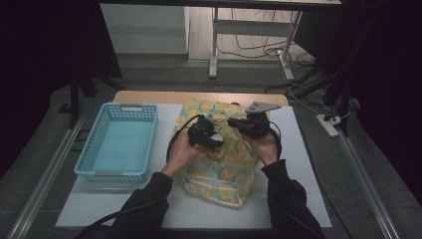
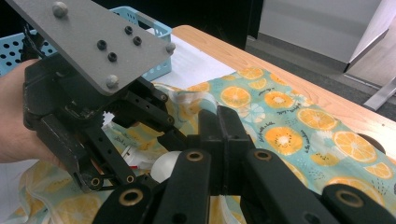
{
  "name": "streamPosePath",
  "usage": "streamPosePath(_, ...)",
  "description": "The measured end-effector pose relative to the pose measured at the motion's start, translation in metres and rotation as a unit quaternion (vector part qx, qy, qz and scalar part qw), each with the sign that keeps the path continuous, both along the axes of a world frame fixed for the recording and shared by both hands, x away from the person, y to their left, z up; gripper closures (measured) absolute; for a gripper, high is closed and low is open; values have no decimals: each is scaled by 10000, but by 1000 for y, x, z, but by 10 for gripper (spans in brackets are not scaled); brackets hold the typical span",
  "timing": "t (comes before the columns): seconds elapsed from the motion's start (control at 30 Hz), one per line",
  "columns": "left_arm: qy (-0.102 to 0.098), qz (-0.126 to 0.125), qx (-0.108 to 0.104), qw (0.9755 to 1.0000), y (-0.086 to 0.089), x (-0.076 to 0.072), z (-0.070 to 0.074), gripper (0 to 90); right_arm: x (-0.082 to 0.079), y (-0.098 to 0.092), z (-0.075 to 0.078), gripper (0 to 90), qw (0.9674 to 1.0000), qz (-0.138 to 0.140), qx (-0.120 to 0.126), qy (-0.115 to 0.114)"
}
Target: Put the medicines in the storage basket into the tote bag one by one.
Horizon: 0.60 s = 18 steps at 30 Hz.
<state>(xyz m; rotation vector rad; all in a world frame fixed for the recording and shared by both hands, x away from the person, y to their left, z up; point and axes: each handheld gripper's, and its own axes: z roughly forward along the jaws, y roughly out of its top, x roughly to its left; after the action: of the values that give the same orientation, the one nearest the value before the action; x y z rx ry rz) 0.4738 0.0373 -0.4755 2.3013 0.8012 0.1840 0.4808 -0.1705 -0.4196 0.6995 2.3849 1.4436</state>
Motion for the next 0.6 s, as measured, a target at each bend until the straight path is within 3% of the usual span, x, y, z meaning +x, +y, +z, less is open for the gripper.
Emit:
streamPosePath(0.27, 16, 31, -246, 9997, 3, -5, 11, 322, 0, 0, 1, 900, 10000, 17, -1, -15)
streamPosePath(0.43, 63, -117, -464, 9988, 7, -14, 19, 249, -1, 0, 1, 900, 10000, 22, 10, -9)
streamPosePath(0.6, 68, -265, -549, 9981, 14, -25, 22, 182, -1, -1, 2, 900, 10000, 21, 22, -4)
